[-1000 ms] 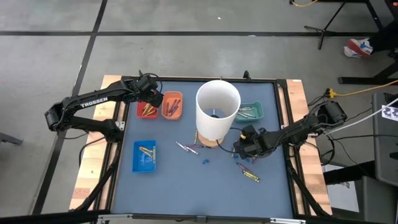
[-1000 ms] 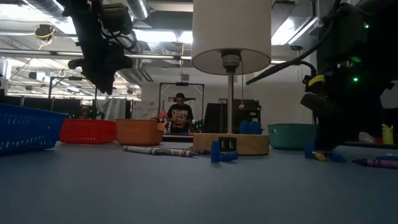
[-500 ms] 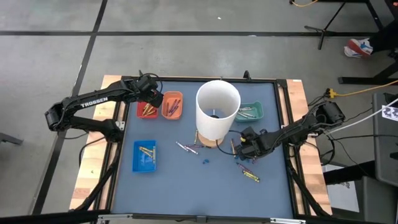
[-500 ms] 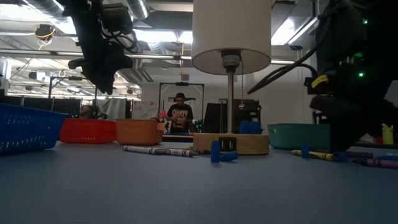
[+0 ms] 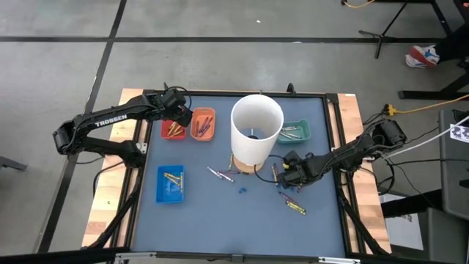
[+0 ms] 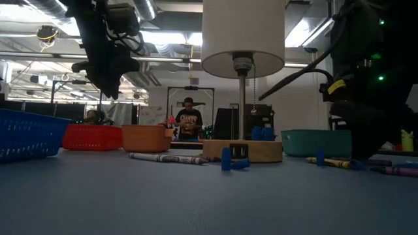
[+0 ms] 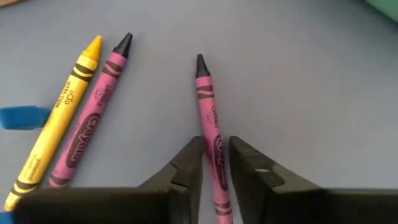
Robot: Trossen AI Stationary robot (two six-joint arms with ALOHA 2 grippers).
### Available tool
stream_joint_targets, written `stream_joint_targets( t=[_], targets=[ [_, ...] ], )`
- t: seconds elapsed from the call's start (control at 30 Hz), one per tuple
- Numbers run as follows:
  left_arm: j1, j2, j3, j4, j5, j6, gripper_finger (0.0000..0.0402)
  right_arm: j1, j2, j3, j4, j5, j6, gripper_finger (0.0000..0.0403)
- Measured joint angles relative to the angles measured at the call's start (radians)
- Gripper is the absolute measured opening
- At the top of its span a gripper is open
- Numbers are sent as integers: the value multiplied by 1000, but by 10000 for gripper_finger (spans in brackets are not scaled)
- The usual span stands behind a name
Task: Sort crayons
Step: Put the violet crayon into the green bin
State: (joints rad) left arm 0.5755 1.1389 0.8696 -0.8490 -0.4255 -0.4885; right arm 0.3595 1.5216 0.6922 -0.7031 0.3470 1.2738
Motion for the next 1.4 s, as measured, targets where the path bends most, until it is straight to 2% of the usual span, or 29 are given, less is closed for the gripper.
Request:
stream_joint_targets(
  t=[0.2,0.47,0.63,0.8,0.97,1.23,1.4],
  targets=[
    [0,0,0,0,1,0,96,0,1,2,-2,1,-31,10],
    [-48,0,0,14,25,17,96,0,-1,2,-2,-14,-53,25],
    [-106,0,0,41,28,28,96,-1,-12,18,-8,-59,-107,13],
    [-189,0,0,59,74,29,96,1,-13,90,-1,-111,-211,7],
    [-298,0,0,59,162,27,96,1,-13,170,8,-163,-306,12],
    [-507,0,0,67,240,7,96,1,-14,271,61,-272,-421,14],
    [-666,0,0,166,299,-52,96,1,-14,307,140,-310,-495,14]
  ],
)
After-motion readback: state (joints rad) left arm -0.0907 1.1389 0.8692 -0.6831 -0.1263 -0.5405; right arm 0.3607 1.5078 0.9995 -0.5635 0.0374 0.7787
